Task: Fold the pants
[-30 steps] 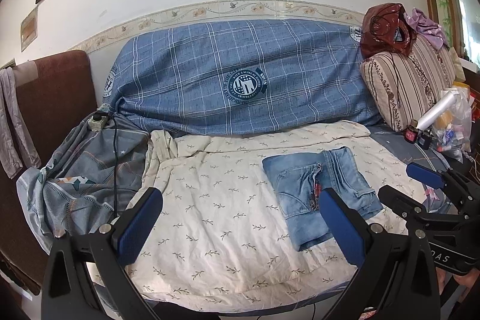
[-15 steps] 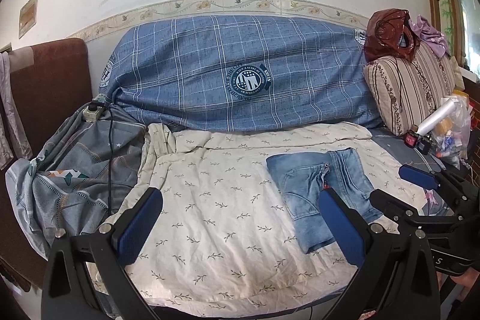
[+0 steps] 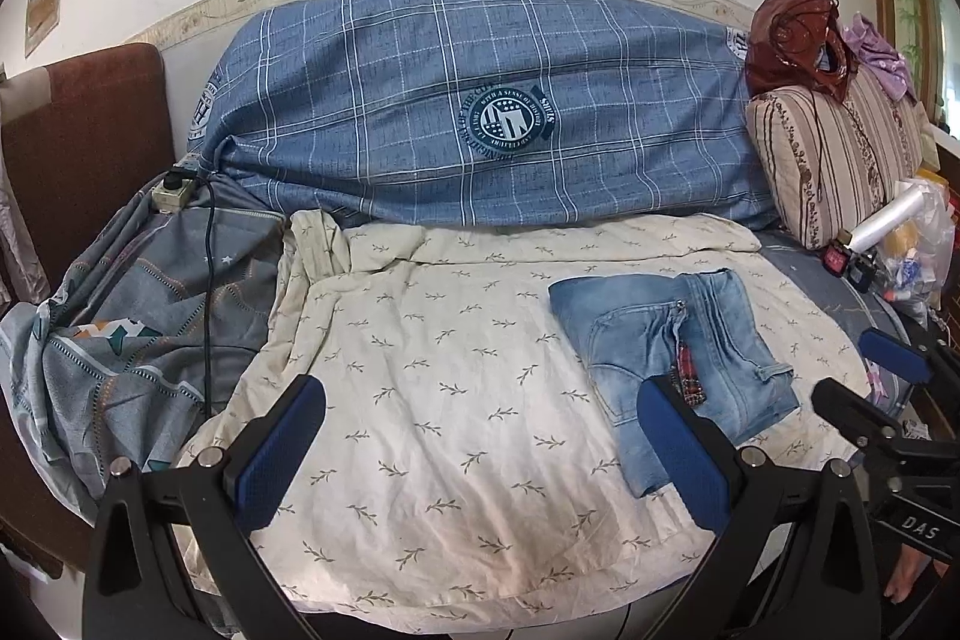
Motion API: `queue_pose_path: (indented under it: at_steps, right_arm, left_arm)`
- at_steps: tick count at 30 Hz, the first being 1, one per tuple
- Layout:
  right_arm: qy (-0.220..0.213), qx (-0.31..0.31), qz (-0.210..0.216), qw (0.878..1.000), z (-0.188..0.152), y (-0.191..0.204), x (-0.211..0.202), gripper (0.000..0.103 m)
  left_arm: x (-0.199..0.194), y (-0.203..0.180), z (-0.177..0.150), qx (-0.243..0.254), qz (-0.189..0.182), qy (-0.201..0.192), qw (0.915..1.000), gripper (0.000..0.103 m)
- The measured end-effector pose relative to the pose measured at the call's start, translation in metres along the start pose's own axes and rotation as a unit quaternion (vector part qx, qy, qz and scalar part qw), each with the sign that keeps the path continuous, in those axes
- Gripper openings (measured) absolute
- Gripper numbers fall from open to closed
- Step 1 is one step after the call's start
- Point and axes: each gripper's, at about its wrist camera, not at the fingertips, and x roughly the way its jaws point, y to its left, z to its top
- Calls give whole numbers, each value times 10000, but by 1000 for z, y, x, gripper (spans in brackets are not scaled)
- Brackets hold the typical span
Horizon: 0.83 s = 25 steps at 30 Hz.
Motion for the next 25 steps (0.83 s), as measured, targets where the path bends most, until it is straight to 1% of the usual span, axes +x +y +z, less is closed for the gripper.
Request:
queue_pose_path:
  at_steps: [2,6,10,13,17,19,21,23,25]
  right_arm:
    - [5,94,-20,10000,-1,-4,-1,75]
    - [20,244,114,9996,-2,-8,4,75]
    - [-4,329,472,9983,3,-7,17,75]
    - [-12,243,731,9970,3,-2,26,75]
    - [-20,82,906,9959,1,-2,34,75]
    - [-13,42,987,9951,2,-5,39,75]
    - [-29,37,1019,9948,3,-9,42,75]
    - [-38,64,1020,9948,3,-14,46,75]
    - [-17,152,1002,9948,2,-22,51,75]
  left_arm:
    - [2,0,0,14,44,10,10000,103]
    - [0,0,-4,30,128,33,9999,103]
    - [-8,4,-8,-58,387,-2,9992,103]
    - [-11,8,-9,-176,610,11,9980,103]
    - [-13,7,-5,-268,758,-40,9968,103]
    - [-13,4,-2,-336,712,-75,9969,103]
    - [-13,-1,2,-363,530,-149,9978,103]
    - [-11,-9,5,-287,406,-209,9985,103]
    - [-5,-16,7,-165,407,-219,9988,103]
